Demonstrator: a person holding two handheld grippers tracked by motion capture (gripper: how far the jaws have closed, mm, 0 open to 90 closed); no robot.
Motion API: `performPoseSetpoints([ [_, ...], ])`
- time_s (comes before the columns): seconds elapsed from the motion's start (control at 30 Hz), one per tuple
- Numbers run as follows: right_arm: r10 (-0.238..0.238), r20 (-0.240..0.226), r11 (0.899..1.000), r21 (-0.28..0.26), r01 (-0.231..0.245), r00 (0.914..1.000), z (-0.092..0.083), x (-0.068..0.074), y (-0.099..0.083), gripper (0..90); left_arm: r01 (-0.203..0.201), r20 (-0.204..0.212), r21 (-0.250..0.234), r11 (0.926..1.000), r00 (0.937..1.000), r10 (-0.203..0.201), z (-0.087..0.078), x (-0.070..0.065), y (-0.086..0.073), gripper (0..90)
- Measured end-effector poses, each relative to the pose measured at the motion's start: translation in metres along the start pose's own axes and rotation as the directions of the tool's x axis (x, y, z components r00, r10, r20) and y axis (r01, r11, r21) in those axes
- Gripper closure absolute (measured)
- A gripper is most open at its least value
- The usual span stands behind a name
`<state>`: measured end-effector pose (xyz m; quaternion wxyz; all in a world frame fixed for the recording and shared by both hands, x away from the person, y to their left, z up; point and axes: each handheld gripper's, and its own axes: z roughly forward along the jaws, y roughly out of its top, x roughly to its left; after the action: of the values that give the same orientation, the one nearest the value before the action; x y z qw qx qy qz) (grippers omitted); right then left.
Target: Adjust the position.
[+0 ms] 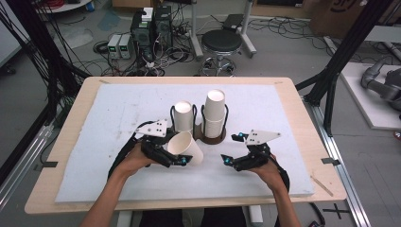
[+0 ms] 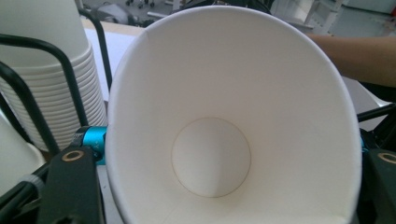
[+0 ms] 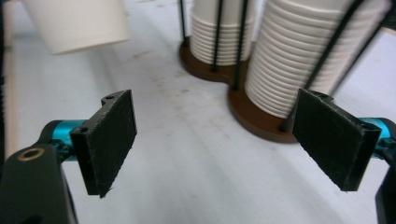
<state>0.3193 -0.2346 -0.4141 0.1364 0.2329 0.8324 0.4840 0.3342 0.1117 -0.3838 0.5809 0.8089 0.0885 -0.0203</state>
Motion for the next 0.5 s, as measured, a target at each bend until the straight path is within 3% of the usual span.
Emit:
performPoseSetpoints([
  [0.23, 0.039, 0.078, 0.999, -0.009, -0.038, 0.9962, -0.007, -0.002, -0.01, 14.7, -0.004, -0.015, 0.034, 0.9994, 0.9999, 0.005, -0.006, 0.002, 0.006, 28.2],
  [0.37, 0.072, 0.143, 0.997, -0.017, -0.07, 0.9871, -0.01, -0.006, -0.015, 14.7, -0.017, -0.045, 0.094, 0.9954, 0.9988, 0.021, -0.006, 0.002, 0.007, 28.4],
  [0.5, 0.108, 0.201, 0.994, -0.043, -0.101, 0.9737, -0.012, -0.01, -0.02, 14.7, -0.022, -0.052, 0.11, 0.9937, 0.9983, 0.028, -0.007, 0.001, 0.008, 28.4],
])
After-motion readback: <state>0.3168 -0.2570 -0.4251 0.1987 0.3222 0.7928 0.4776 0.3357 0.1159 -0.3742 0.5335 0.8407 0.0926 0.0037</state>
